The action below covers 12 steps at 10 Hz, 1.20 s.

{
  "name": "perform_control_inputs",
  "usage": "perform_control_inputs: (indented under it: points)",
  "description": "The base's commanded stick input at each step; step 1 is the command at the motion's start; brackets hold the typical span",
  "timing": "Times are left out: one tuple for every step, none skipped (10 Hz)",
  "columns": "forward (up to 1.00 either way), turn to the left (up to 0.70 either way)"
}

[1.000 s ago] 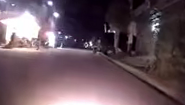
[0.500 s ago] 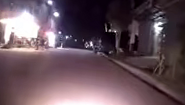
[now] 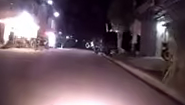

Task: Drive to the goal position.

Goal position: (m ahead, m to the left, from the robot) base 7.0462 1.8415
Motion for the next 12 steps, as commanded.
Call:
perform_control_inputs:
  points:
    - [0.6,0.0]
    - [0.6,0.0]
    - [0.6,0.0]
    - [0.6,0.0]
    - [0.6,0.0]
    - [0.6,0.0]
    - [0.6,0.0]
    - [0.6,0.0]
    - [0.6,0.0]
    - [0.6,0.0]
    - [0.6,0.0]
    - [0.6,0.0]
